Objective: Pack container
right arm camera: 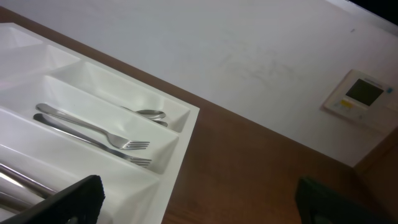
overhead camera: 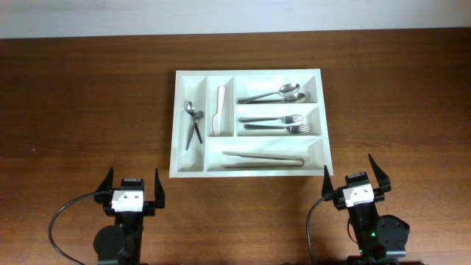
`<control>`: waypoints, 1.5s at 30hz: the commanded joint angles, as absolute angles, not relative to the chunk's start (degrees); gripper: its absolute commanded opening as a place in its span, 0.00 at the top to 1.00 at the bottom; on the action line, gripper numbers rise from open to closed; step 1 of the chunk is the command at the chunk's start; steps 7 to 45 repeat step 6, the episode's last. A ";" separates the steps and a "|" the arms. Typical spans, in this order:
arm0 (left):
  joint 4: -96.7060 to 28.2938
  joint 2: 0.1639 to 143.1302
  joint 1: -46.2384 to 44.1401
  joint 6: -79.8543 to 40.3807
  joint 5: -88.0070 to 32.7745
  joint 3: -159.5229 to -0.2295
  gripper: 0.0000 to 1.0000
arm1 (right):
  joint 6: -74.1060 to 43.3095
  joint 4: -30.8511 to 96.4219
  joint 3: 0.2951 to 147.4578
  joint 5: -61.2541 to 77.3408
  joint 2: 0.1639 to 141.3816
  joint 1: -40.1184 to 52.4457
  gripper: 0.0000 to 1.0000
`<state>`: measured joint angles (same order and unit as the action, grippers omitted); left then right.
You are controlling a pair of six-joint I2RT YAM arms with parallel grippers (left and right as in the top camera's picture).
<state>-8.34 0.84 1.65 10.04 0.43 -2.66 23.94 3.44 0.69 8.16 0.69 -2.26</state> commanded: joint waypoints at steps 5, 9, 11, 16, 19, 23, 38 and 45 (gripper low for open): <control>-8.19 0.30 1.93 9.54 -0.23 -2.22 0.01 | 23.14 3.86 0.32 7.25 0.27 -2.66 0.01; -8.19 0.30 1.93 9.54 -0.21 -2.22 0.01 | 23.14 3.86 0.32 7.25 0.27 -2.66 0.01; -8.19 0.30 1.93 9.54 -0.21 -2.22 0.01 | 23.14 3.86 0.32 7.25 0.27 -2.66 0.01; -8.19 0.30 1.93 9.54 -0.21 -2.22 0.01 | 23.14 3.86 0.32 7.25 0.27 -2.66 0.01; -8.19 0.30 1.93 9.54 -0.21 -2.22 0.01 | 23.14 3.86 0.32 7.25 0.27 -2.66 0.01; -8.19 0.30 1.93 9.54 -0.21 -2.22 0.01 | 23.14 3.86 0.32 7.25 0.27 -2.66 0.01; -8.19 0.30 1.93 9.54 -0.21 -2.22 0.01 | 23.14 3.86 0.32 7.25 0.27 -2.66 0.01; -8.19 0.30 1.93 9.54 -0.21 -2.22 0.01 | 23.14 3.86 0.32 7.25 0.27 -2.66 0.01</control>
